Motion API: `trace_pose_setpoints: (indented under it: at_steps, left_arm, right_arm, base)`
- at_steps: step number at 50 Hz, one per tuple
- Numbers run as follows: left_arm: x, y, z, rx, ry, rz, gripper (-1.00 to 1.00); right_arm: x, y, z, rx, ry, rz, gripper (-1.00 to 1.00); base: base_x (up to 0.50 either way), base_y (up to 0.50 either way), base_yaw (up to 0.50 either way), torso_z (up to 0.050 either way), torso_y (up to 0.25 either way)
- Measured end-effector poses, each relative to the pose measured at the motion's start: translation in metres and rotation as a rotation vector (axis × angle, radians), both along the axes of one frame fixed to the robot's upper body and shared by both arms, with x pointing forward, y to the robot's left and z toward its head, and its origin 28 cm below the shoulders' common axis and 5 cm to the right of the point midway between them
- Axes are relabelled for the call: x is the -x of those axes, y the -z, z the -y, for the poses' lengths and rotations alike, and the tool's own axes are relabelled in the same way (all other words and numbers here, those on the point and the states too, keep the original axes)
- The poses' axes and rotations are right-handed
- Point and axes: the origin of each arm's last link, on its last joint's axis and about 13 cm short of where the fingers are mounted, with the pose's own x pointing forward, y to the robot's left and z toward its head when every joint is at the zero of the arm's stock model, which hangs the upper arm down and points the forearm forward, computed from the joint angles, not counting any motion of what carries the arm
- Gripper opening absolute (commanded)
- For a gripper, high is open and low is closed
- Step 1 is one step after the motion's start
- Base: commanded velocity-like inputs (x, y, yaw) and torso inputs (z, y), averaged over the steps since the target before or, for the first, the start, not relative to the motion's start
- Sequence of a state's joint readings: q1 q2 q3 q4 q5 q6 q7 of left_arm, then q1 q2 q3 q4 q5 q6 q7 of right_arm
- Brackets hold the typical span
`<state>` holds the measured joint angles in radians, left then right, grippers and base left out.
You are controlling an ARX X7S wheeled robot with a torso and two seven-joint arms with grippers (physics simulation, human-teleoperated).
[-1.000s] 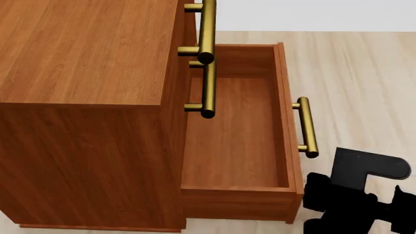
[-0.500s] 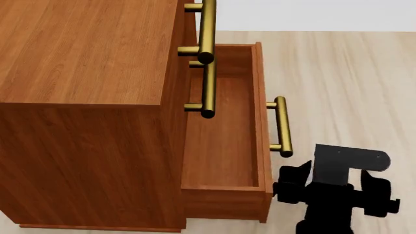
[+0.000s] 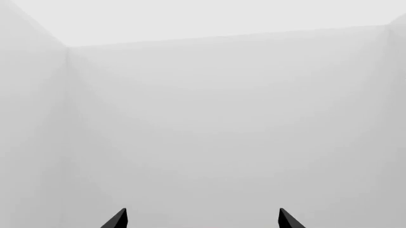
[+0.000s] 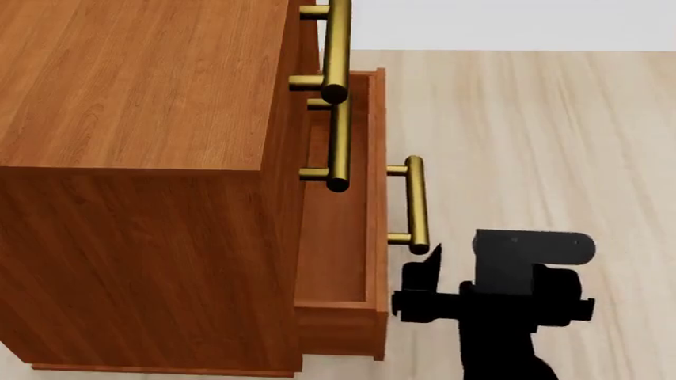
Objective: Close the bottom drawer of the cabinet and open the top drawer.
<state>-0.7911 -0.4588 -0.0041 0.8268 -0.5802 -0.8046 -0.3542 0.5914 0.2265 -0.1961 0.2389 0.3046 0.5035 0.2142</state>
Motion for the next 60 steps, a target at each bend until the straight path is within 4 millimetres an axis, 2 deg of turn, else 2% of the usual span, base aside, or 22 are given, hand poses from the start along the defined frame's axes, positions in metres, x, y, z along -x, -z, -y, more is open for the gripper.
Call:
trace_pose_setpoints:
  at_steps: [14,42,60]
  left_arm:
    - [0.000,-0.002,0.000,0.001,0.001,0.004,1.00]
    - [0.002,-0.003,0.000,0.002,0.000,0.010,1.00]
    - [0.002,-0.004,0.000,0.002,0.002,0.012,1.00]
  right_arm:
    - [-0.001,0.002,-0.014,-0.017,-0.092,0.012,1.00]
    - [-0.005,0.006,-0.054,-0.033,-0.255,0.002,1.00]
    - [-0.007,0.004,-0.053,-0.001,-0.275,0.007,1.00]
  base:
    - [0.00,0.00,0.00,0.000,0.000]
    - [0.00,0.00,0.00,0.000,0.000]
    - [0.00,0.00,0.00,0.000,0.000]
